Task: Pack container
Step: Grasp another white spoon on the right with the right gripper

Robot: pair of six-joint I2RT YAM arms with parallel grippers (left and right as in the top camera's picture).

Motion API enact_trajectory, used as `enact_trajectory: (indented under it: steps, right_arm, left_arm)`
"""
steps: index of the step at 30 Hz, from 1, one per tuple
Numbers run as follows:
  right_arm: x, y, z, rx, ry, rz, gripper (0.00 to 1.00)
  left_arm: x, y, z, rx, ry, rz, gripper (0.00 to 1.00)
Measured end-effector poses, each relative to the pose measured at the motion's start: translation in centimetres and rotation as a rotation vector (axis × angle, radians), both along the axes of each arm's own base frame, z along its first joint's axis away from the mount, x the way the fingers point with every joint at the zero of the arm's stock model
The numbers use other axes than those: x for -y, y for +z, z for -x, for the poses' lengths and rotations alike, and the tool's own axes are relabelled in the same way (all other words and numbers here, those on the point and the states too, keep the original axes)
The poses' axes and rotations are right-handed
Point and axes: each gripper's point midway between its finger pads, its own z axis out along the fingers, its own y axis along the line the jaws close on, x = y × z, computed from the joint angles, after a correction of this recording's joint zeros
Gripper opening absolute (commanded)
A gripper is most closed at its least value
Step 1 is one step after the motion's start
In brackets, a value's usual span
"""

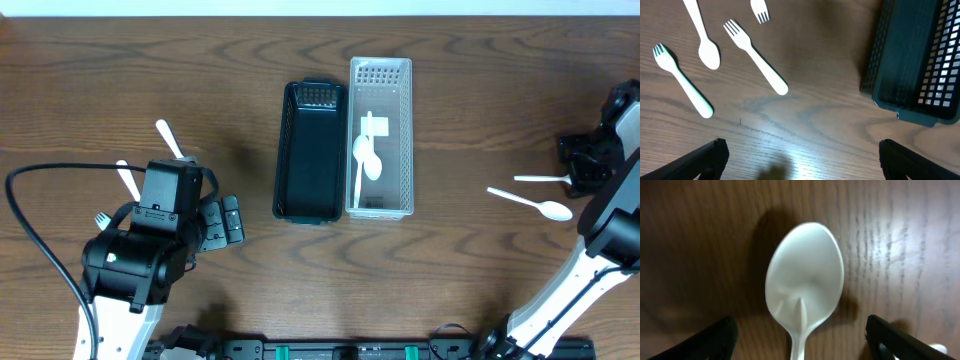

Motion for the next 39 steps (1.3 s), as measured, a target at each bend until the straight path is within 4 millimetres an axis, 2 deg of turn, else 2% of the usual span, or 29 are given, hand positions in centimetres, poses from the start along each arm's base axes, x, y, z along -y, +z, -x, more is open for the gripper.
enact_trajectory:
  steps: [3, 6, 7, 11, 14, 19, 20, 21, 22, 31, 34, 36, 39]
  right_arm:
    - [0.0, -0.1, -0.1, 0.000, 0.009, -0.001, 0.73]
    - [-0.2, -0.2, -0.4, 0.005, 0.024, -0.011, 0.50]
    - [-0.2, -0.2, -0.5, 0.009, 0.019, -0.014, 0.46]
    - [-0.5, -0.3, -0.5, 0.009, 0.036, -0.031, 0.43]
    - [-0.8, -0.3, -0.1, -0.005, 0.047, -0.047, 0.33]
    - [-1.4, -0.3, 0.7, -0.036, 0.065, -0.076, 0.24]
    - [-1.5, -0.3, 0.8, -0.041, 0.076, -0.083, 0.20]
    - [-1.7, -0.3, 1.0, -0.047, 0.088, -0.094, 0.04]
    - [-1.8, -0.3, 1.0, -0.049, 0.100, -0.100, 0.01]
    - [-2.7, 0.2, 1.6, -0.068, 0.220, -0.128, 0.01]
    - [-3.2, 2.4, 0.4, -0.015, 0.308, -0.074, 0.01]
    - [-4.1, 5.9, -1.3, 0.070, 0.395, -0.010, 0.01]
    - [-7.0, 12.9, -3.8, 0.227, 0.547, 0.105, 0.01]
  left_arm:
    - [0.0, 0.0, 0.0, 0.000, 0.000, 0.000, 0.98]
    - [0.0, 0.0, 0.0, 0.000, 0.000, 0.000, 0.98]
    - [0.0, 0.0, 0.0, 0.000, 0.000, 0.000, 0.98]
    - [0.0, 0.0, 0.0, 0.000, 0.000, 0.000, 0.98]
    - [0.0, 0.0, 0.0, 0.000, 0.000, 0.000, 0.98]
    - [0.0, 0.0, 0.0, 0.000, 0.000, 0.000, 0.98]
    - [0.0, 0.0, 0.0, 0.000, 0.000, 0.000, 0.98]
    - [0.0, 0.0, 0.0, 0.000, 0.000, 0.000, 0.98]
    - [0.0, 0.0, 0.0, 0.000, 0.000, 0.000, 0.98]
    - [0.0, 0.0, 0.0, 0.000, 0.000, 0.000, 0.98]
    - [0.0, 0.0, 0.0, 0.000, 0.000, 0.000, 0.98]
    - [0.0, 0.0, 0.0, 0.000, 0.000, 0.000, 0.98]
    - [0.0, 0.0, 0.0, 0.000, 0.000, 0.000, 0.98]
